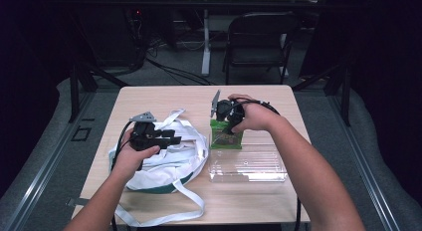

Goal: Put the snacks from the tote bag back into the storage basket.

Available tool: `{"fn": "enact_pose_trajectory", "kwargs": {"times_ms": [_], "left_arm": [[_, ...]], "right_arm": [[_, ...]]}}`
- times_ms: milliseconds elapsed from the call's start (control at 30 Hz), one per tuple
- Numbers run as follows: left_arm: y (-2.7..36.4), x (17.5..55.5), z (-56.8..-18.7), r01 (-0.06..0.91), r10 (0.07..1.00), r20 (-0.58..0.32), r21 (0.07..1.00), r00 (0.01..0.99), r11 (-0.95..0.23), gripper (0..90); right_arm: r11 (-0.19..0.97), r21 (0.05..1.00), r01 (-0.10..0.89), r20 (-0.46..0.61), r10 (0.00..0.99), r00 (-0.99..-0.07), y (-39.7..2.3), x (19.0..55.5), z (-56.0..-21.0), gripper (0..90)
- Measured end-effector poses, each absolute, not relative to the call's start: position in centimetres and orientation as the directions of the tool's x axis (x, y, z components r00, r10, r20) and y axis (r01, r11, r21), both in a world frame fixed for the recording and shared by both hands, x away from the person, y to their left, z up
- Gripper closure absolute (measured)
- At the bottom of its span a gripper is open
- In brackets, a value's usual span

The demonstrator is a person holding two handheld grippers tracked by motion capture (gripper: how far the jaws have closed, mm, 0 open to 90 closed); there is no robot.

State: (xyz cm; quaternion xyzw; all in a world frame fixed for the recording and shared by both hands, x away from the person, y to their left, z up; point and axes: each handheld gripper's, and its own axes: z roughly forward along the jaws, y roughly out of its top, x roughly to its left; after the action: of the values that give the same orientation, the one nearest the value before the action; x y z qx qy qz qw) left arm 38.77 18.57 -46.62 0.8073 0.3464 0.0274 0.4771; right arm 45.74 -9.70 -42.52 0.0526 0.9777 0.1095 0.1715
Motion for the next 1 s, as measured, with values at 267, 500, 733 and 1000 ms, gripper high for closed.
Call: {"fn": "enact_pose_trajectory", "kwargs": {"times_ms": [267,500,733,1000], "left_arm": [[18.6,38.8,-46.5,0.530,0.586,-0.283,0.791,0.759,-0.305,53.3],[18.7,38.7,-46.4,0.535,0.596,-0.283,0.790,0.751,-0.299,52.3],[18.8,38.7,-46.3,0.534,0.600,-0.280,0.791,0.750,-0.298,50.9],[18.9,38.7,-46.2,0.532,0.613,-0.269,0.792,0.743,-0.298,48.2]], "right_arm": [[0.969,0.240,0.065,-0.343,0.147,-0.928,-9.8,45.4,-41.4,36.8],[0.962,0.260,0.077,-0.355,0.169,-0.919,-10.1,45.0,-40.5,37.5],[0.956,0.274,0.110,-0.351,0.206,-0.914,-10.8,44.5,-39.6,40.7],[0.935,0.317,0.159,-0.334,0.267,-0.904,-11.2,43.3,-38.5,41.0]]}}
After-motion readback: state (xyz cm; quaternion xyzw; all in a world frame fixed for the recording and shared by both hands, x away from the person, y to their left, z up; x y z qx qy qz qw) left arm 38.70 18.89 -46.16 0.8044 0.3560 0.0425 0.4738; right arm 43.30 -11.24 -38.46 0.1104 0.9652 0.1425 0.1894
